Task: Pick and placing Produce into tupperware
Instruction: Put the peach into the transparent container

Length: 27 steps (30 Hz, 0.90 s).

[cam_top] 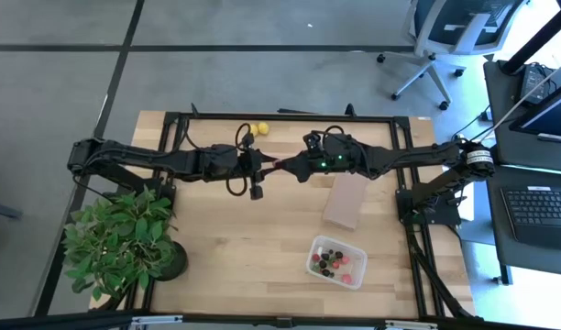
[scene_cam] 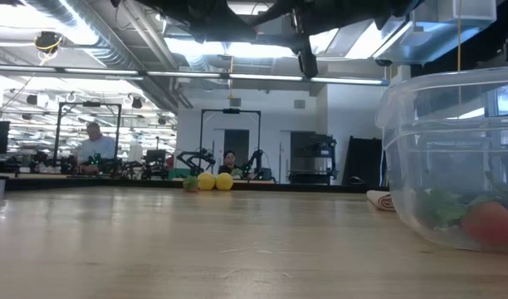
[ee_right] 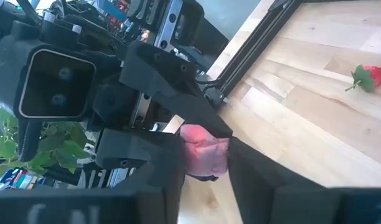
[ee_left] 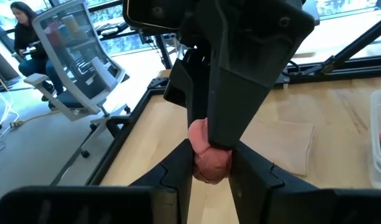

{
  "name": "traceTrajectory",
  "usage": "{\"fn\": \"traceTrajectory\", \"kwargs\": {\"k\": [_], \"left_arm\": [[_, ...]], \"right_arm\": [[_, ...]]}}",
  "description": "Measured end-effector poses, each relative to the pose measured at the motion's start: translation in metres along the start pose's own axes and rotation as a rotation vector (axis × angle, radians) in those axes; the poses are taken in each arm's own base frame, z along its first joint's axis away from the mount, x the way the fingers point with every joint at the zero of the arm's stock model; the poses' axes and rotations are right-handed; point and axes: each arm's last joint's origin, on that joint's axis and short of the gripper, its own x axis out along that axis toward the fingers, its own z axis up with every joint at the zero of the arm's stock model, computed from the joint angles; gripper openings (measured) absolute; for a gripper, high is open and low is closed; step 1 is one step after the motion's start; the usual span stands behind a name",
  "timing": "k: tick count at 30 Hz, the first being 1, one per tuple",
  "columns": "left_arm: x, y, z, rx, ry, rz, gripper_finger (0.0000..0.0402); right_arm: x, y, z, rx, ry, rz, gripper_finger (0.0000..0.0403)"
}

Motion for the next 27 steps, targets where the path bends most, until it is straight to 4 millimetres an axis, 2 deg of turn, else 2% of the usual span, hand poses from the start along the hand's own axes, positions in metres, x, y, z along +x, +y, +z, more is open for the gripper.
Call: {"fn": "traceTrajectory", "kwargs": {"k": [5,17,24,27], "left_arm": [[0.000,0.000,0.000,-0.001,0.001,0.005,0.0081],[-0.001,-0.001,-0.002,-0.006,0.022,-0.027,0.0127],[-0.001,-0.001,-0.010,-0.025,0.099,-0.088,0.0187],[0.001,0.004,-0.014,-0.128,0.141,-0.094,0.0221]], "right_arm": [[0.000,0.000,0.000,-0.023,0.001,0.000,0.0081],[0.000,0.000,-0.001,-0.054,0.005,0.003,0.0078],[0.000,-0.004,-0.001,-0.076,0.081,0.029,0.0078],[0.000,-0.003,-0.003,-0.174,0.156,0.095,0.0077]]}}
